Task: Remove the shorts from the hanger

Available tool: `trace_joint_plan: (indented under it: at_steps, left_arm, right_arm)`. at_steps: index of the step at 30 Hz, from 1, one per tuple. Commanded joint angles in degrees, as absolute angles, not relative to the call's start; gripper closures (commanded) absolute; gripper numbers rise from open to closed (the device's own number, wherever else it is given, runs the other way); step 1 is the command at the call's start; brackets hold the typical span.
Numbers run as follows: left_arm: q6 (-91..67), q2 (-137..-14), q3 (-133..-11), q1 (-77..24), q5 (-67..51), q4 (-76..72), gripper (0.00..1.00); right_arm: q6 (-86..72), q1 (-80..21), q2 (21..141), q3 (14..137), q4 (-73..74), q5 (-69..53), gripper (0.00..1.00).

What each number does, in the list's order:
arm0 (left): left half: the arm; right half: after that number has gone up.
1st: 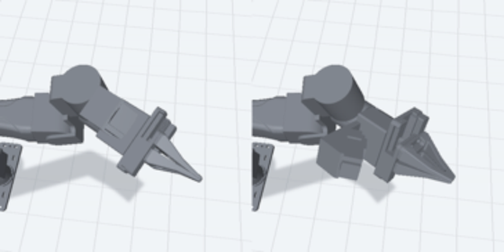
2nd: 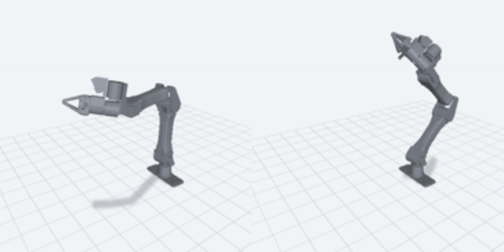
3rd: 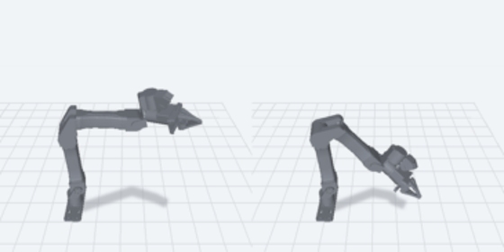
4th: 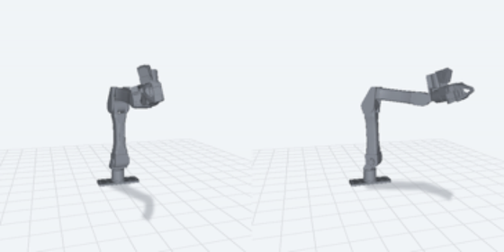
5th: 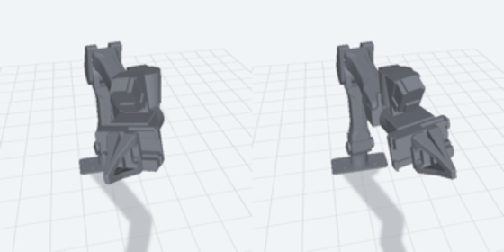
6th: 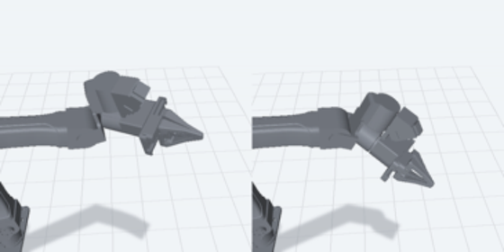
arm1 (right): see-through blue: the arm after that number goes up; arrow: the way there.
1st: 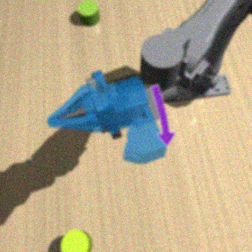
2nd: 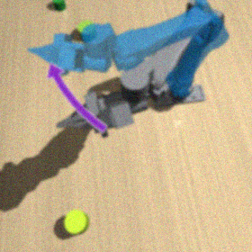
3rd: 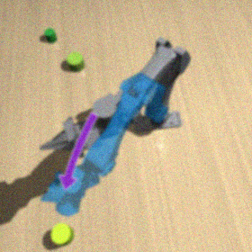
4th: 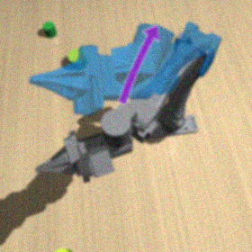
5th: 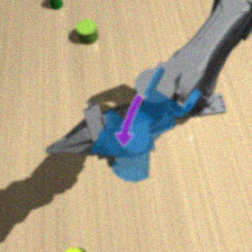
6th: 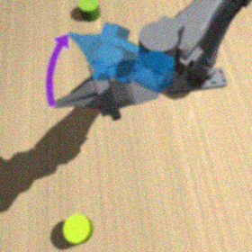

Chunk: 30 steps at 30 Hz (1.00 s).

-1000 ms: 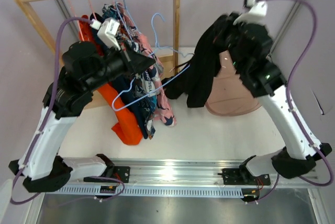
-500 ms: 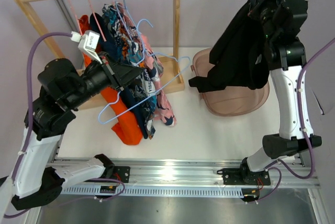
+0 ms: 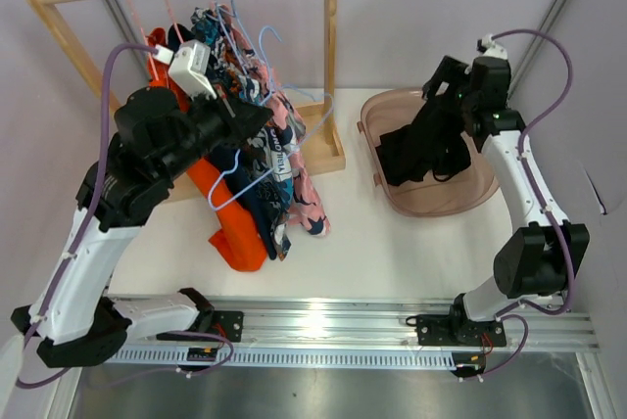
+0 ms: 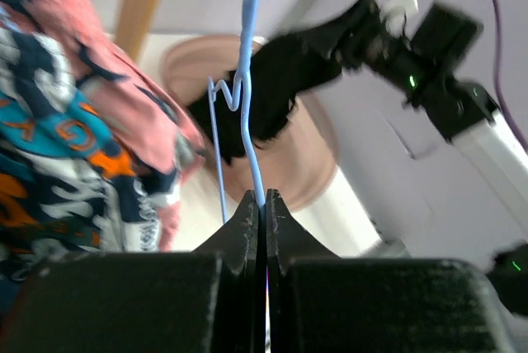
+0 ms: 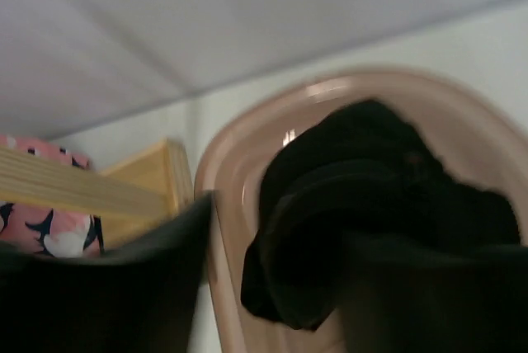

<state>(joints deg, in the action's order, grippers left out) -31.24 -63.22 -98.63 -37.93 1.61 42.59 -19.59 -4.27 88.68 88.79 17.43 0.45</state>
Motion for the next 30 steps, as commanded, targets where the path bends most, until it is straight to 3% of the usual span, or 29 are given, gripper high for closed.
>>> trace_joint_plan:
  at_steps: [1,10,17,22,30]
  left_arm:
    - [-28.0,-66.1,-105.1,-38.2,10.7,42.8,1.00]
    - [-23.0,-80.8,-123.3,-38.1,19.7,42.1,1.00]
    - [-20.9,-95.5,-139.0,-34.6,21.1,40.8,1.00]
    - [-23.7,-101.6,-140.5,-29.2,15.4,35.7,1.00]
    - [-24.5,-108.9,-142.6,-26.1,12.1,32.3,1.00]
  right_arm:
    - [-22.4,-5.1,86.4,86.0,20.5,-1.1,0.01]
    - [-24.1,-13.2,70.9,63.0,20.2,2.8,0.01]
    - [-28.8,-27.6,55.2,53.5,24.1,8.1,0.01]
    - [-34.4,-38.7,47.0,49.1,27.6,12.8,0.01]
    - [-36.4,-47.0,43.8,47.5,29.4,18.4,0.01]
